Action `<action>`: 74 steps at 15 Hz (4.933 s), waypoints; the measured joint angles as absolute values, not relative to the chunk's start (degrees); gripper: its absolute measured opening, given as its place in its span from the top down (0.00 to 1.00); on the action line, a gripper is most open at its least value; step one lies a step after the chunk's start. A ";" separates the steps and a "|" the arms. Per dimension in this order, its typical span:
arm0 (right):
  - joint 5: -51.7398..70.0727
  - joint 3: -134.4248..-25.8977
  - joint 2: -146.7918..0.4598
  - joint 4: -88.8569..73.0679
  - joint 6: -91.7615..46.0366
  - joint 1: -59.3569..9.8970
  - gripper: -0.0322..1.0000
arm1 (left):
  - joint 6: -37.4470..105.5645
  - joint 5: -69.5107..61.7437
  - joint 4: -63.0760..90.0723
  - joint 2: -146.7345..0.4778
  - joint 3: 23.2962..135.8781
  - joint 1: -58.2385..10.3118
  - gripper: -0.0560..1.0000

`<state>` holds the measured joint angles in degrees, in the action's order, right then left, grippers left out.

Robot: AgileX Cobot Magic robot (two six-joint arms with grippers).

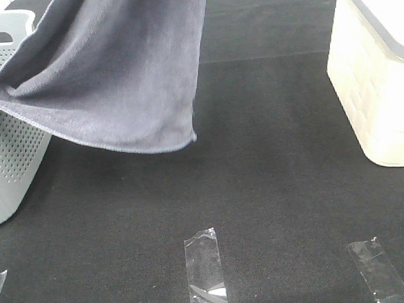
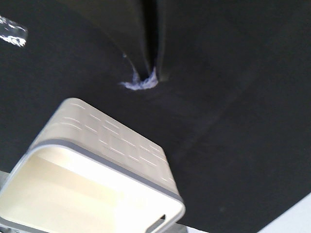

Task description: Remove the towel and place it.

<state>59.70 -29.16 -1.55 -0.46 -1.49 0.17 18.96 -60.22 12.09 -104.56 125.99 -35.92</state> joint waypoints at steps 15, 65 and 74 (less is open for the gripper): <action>50.36 -29.45 -68.41 -87.32 -100.27 0.17 0.42 | 19.37 -62.22 13.52 -104.56 125.99 -35.92 0.95; 43.09 -57.98 -87.83 -37.59 -30.08 -19.14 0.97 | -1.83 -69.67 -10.77 -114.71 125.99 -35.87 0.95; 49.68 -76.95 -85.08 9.97 4.35 -19.14 0.97 | -0.69 -35.75 -1.38 -118.60 125.99 -35.87 0.95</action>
